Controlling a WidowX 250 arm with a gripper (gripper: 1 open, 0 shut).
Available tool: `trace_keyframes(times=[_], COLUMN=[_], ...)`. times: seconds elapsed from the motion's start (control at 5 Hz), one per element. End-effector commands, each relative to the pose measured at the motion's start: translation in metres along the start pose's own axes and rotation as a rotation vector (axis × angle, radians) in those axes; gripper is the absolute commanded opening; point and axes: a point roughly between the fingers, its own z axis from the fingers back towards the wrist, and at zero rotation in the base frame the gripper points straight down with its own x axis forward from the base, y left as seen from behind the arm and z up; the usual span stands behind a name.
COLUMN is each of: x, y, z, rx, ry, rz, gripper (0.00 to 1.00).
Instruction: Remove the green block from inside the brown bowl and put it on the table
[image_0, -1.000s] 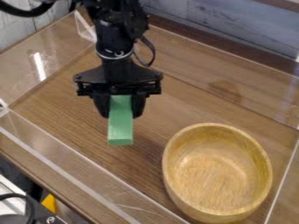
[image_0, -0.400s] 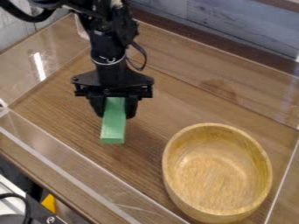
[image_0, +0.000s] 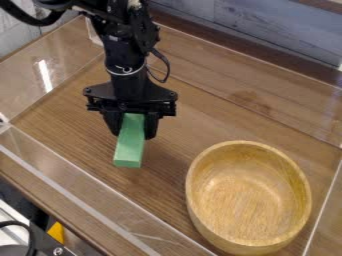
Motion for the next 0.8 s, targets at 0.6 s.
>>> trace_keyframes(times=[0.6], x=[0.035], y=[-0.029], z=[0.030], rx=[-0.074], ry=[-0.024], rz=[-0.147], gripper=[1.00])
